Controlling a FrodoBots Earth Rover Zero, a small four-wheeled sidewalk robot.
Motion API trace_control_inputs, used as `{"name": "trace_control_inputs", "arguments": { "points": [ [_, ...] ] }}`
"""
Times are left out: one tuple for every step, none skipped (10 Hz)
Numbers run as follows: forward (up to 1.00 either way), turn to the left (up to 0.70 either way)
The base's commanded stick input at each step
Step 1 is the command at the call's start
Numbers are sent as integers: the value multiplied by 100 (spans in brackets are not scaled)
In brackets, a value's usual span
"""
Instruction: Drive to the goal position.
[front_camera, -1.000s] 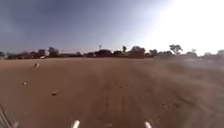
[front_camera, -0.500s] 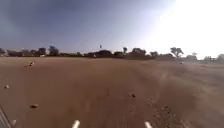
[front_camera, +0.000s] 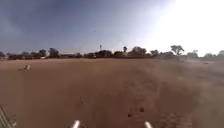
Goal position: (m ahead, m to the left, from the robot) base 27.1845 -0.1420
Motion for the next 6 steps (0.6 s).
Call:
{"name": "trace_control_inputs", "arguments": {
  "points": [
    [100, -10],
    [100, 0],
    [100, 0],
    [100, 0],
    [100, 0],
    [100, 0]
  ]
}}
